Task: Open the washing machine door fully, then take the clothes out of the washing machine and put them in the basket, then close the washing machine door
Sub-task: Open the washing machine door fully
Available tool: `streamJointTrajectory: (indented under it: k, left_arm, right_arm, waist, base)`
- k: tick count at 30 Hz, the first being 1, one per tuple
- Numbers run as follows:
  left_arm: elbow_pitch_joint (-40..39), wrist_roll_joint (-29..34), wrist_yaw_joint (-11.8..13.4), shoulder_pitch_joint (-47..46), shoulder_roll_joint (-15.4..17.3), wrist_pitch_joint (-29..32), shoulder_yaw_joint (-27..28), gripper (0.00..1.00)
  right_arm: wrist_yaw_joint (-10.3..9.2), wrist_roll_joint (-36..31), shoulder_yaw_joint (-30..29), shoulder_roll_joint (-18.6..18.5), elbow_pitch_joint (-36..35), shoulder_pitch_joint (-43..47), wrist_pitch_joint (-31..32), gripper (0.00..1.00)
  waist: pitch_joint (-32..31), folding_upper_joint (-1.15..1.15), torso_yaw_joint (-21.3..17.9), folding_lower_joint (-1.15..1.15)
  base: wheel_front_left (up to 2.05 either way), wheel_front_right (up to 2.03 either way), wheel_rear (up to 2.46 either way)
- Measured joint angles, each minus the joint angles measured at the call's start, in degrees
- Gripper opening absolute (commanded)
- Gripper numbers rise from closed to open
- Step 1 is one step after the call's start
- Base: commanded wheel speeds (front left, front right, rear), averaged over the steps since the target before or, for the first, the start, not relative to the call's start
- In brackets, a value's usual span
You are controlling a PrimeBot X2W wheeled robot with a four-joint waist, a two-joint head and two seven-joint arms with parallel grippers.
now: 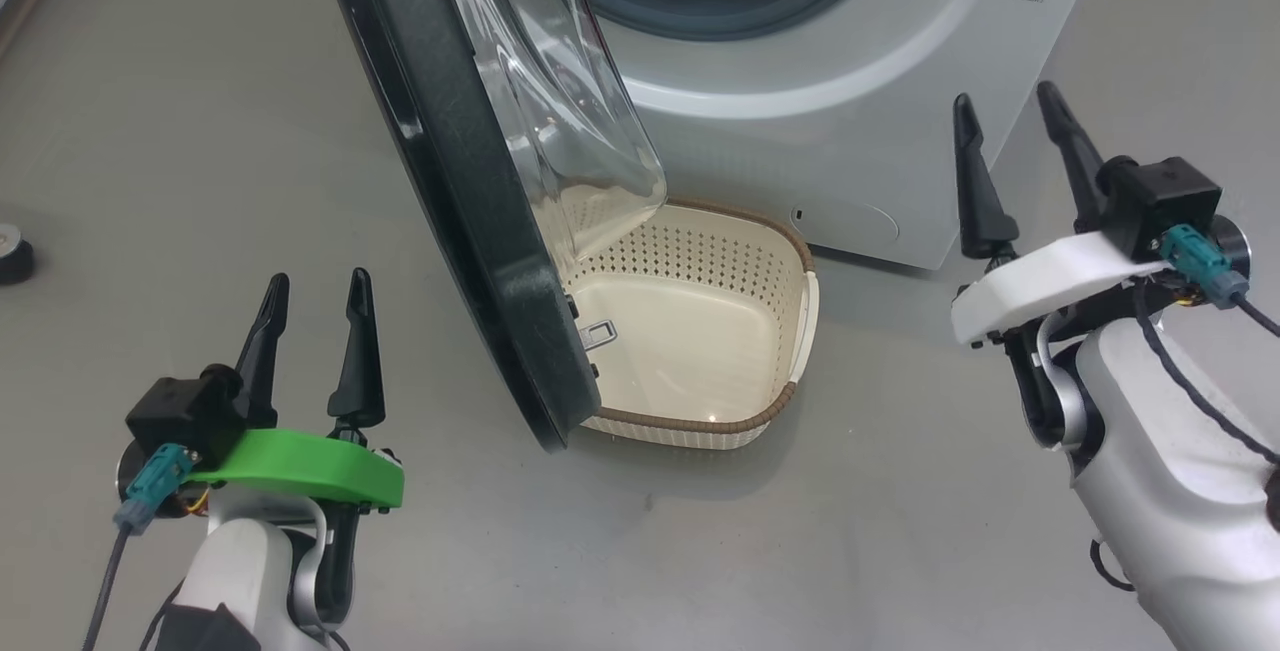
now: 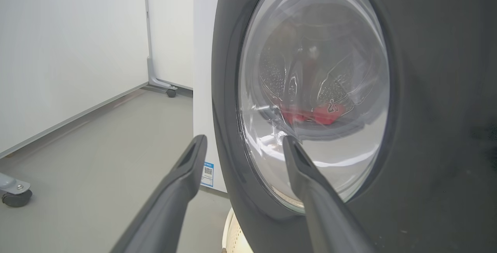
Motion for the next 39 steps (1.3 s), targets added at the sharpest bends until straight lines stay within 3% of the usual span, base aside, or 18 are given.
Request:
streamJointTrajectory:
  k: [12,29,30,31,32,39]
  left_arm:
    - [0.0,0.1,-0.4,0.5,0.0,0.0,0.5,1.00]
    - [0.2,0.6,-0.4,0.7,0.0,0.0,1.0,1.00]
    - [0.2,0.6,-0.4,0.7,0.0,0.0,1.0,0.95]
    - [0.3,0.6,-0.4,0.7,0.0,0.0,1.0,0.20]
    - [0.3,0.6,-0.4,0.7,0.0,0.0,1.0,0.00]
    - [-2.0,0.6,-0.4,0.7,0.0,0.0,1.9,0.00]
  right_arm:
    - [-1.60,-7.3,-1.5,1.6,-0.6,7.9,0.0,1.00]
    - [-1.70,-12.2,-6.1,4.4,-2.1,11.9,0.0,1.00]
    - [-1.70,-12.5,-6.3,4.5,-2.2,12.0,0.0,1.00]
    - [-1.70,-12.8,-6.5,4.6,-2.4,12.2,0.0,1.00]
    - [-1.70,-12.9,-6.6,4.8,-2.5,12.5,0.0,1.00]
    - [-1.71,-14.2,-7.4,5.6,-3.0,13.0,0.0,1.00]
  waist:
    - [-0.2,0.00,-0.4,0.00]
    - [-0.6,0.00,-0.9,0.00]
    - [-0.6,0.00,-0.9,0.00]
    - [-0.6,0.00,-0.9,0.00]
    - [-0.7,0.00,-0.9,0.00]
    - [-0.7,0.00,-0.8,0.00]
  base:
    - [0.00,0.00,0.00]
    - [0.00,0.00,0.00]
    - [0.00,0.00,0.00]
    - [0.00,0.00,0.00]
    - [0.00,0.00,0.00]
    - [0.00,0.00,0.00]
